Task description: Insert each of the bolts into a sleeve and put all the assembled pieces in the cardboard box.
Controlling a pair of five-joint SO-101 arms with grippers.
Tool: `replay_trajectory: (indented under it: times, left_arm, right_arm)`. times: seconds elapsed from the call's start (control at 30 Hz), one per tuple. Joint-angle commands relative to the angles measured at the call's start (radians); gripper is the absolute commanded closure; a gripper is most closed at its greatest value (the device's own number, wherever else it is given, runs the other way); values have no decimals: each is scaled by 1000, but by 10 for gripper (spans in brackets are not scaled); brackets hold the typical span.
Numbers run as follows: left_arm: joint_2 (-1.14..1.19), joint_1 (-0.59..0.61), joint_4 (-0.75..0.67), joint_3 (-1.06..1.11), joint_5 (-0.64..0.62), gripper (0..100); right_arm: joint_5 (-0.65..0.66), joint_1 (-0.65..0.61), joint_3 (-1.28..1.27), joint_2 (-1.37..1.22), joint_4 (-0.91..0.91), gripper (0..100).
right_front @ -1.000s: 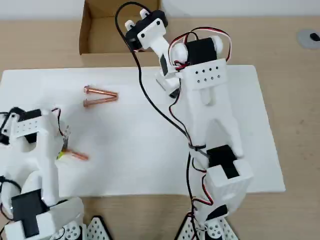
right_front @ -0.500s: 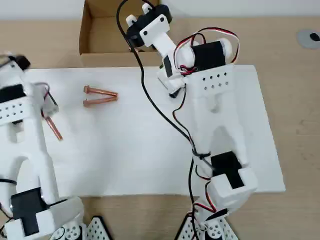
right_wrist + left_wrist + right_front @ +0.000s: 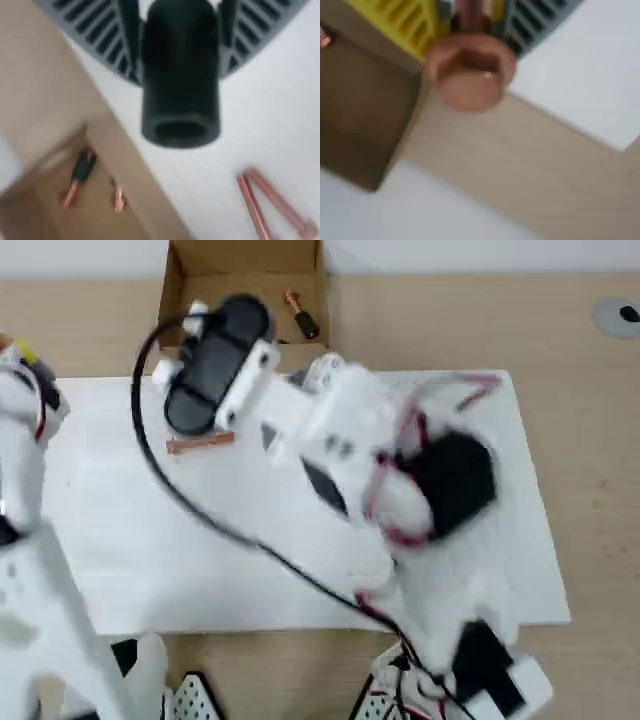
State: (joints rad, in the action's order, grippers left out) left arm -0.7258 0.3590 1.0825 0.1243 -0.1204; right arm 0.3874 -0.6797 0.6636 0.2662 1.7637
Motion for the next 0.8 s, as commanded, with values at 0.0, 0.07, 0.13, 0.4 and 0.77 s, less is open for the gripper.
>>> replay_trajectory:
  times: [0.0, 0.07, 0.13, 0.4, 0.77]
  left_arm:
    - [-219, -103, -94, 224, 75, 993]
    - [-348, -172, -135, 365, 121, 993]
    - [-484, -230, -190, 494, 144, 993]
    - [-964, -345, -516, 907, 163, 994]
    - [-1099, -351, -681, 1168, 261, 994]
  right_arm:
    - [-84, 2, 5, 130, -15, 988]
    - [-146, 38, -15, 180, 6, 988]
    - [-213, 64, -79, 231, 25, 988]
    - [-446, -4, -754, 509, -41, 988]
    - [-425, -114, -1609, 923, -954, 988]
